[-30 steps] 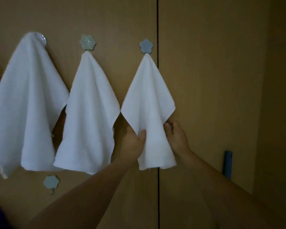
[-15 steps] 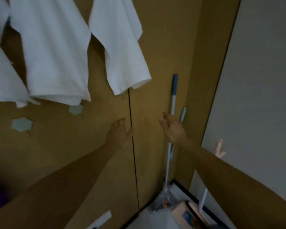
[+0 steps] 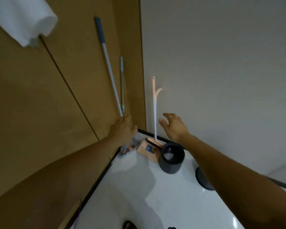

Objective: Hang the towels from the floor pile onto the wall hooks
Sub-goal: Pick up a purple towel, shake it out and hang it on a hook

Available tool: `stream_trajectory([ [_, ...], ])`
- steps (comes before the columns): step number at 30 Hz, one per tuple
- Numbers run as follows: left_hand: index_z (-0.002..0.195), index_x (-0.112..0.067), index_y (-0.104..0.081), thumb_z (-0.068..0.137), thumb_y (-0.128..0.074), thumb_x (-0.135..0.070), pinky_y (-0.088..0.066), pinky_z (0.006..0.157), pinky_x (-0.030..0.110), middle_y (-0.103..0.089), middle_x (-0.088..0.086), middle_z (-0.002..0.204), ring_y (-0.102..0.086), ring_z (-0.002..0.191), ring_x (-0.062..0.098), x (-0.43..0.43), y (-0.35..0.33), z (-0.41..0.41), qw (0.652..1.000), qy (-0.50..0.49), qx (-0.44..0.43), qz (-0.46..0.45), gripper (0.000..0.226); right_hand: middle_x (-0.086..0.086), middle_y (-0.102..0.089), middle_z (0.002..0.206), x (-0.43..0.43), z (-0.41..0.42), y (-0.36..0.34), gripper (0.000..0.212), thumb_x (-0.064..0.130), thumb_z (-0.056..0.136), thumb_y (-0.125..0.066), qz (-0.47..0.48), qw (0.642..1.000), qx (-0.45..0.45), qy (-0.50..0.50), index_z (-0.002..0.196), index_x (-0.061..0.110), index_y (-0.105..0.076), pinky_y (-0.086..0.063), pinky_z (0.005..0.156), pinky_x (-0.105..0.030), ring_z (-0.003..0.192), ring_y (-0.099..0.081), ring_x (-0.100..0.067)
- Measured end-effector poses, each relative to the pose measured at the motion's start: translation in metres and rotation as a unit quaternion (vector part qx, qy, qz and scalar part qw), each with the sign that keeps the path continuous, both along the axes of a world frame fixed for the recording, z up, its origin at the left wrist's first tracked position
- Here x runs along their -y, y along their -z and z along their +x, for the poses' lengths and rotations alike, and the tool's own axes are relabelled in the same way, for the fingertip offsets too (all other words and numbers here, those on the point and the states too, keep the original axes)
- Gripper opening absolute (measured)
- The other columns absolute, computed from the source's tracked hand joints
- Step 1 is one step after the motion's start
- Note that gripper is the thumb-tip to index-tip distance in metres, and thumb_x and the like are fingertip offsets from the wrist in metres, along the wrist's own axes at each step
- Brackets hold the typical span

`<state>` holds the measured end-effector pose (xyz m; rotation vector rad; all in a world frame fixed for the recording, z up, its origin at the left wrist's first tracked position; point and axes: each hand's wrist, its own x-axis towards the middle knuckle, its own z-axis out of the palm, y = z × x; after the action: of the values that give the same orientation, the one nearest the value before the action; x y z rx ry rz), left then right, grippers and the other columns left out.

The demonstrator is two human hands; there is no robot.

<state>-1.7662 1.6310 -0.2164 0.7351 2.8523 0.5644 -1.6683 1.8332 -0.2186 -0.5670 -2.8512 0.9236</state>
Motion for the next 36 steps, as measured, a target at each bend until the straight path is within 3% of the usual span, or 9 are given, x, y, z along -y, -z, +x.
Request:
stream_trajectory([
  [6, 0.137, -0.01, -0.041, 0.092, -0.053, -0.039, -0.037, 0.104, 0.045, -0.043, 0.015, 0.14, -0.041, 0.127, 0.034, -0.058, 0.04, 0.094, 0.991, 0.104, 0.069, -0.046, 0.055, -0.013, -0.036, 0.15, -0.032, 0.129, 0.044, 0.054, 0.046, 0.1, -0.041, -0.03, 0.992, 0.062, 0.103, 0.145, 0.015, -0.039, -0.029, 0.111, -0.043, 0.136, -0.033, -0.033],
  [10, 0.129, -0.013, -0.047, 0.09, -0.053, -0.037, -0.039, 0.102, 0.047, -0.047, 0.015, 0.132, -0.044, 0.123, 0.035, -0.085, 0.065, 0.142, 0.971, 0.202, 0.1, -0.081, 0.046, -0.013, -0.043, 0.144, -0.042, 0.211, 0.064, 0.049, 0.045, 0.098, -0.044, -0.024, 0.978, 0.07, 0.195, 0.137, 0.016, -0.051, -0.032, 0.11, -0.044, 0.13, -0.039, -0.034],
  [15, 0.14, -0.015, -0.035, 0.091, -0.051, -0.042, -0.038, 0.103, 0.047, -0.038, 0.013, 0.143, -0.039, 0.127, 0.034, -0.097, 0.118, 0.22, 0.933, 0.302, 0.149, -0.122, 0.058, -0.013, -0.046, 0.137, -0.02, 0.314, 0.104, 0.047, 0.047, 0.097, -0.045, -0.033, 0.946, 0.127, 0.295, 0.134, 0.02, -0.052, -0.038, 0.1, -0.041, 0.125, -0.042, -0.033],
  [21, 0.144, -0.018, -0.031, 0.091, -0.049, -0.044, -0.037, 0.101, 0.042, -0.037, 0.009, 0.144, -0.037, 0.129, 0.031, -0.065, 0.2, 0.318, 0.888, 0.355, 0.216, -0.195, 0.061, -0.014, -0.048, 0.132, 0.031, 0.429, 0.167, 0.048, 0.043, 0.095, -0.052, -0.089, 0.897, 0.222, 0.373, 0.135, 0.018, -0.052, -0.041, 0.103, -0.04, 0.121, -0.048, -0.033],
  [26, 0.146, -0.017, -0.028, 0.092, -0.045, -0.043, -0.036, 0.103, 0.041, -0.034, 0.009, 0.146, -0.035, 0.131, 0.029, -0.053, 0.255, 0.376, 0.857, 0.384, 0.24, -0.245, 0.062, -0.013, -0.051, 0.131, 0.05, 0.499, 0.232, 0.048, 0.042, 0.095, -0.052, -0.167, 0.86, 0.271, 0.4, 0.137, 0.018, -0.05, -0.047, 0.095, -0.035, 0.112, -0.057, -0.028],
  [31, 0.145, -0.017, -0.029, 0.094, -0.045, -0.042, -0.037, 0.104, 0.041, -0.036, 0.007, 0.145, -0.036, 0.13, 0.027, -0.053, 0.333, 0.436, 0.852, 0.358, 0.264, -0.275, 0.06, -0.01, -0.056, 0.125, 0.068, 0.562, 0.326, 0.042, 0.041, 0.096, -0.049, -0.21, 0.84, 0.294, 0.406, 0.131, 0.017, -0.052, -0.051, 0.09, -0.042, 0.108, -0.058, -0.028],
  [36, 0.143, -0.017, -0.033, 0.094, -0.046, -0.041, -0.041, 0.097, 0.038, -0.041, 0.007, 0.142, -0.042, 0.126, 0.025, -0.066, 0.453, 0.513, 0.85, 0.35, 0.284, -0.273, 0.056, -0.011, -0.056, 0.124, 0.08, 0.624, 0.453, 0.04, 0.042, 0.095, -0.048, -0.224, 0.804, 0.323, 0.446, 0.126, 0.017, -0.054, -0.05, 0.092, -0.042, 0.108, -0.059, -0.031],
])
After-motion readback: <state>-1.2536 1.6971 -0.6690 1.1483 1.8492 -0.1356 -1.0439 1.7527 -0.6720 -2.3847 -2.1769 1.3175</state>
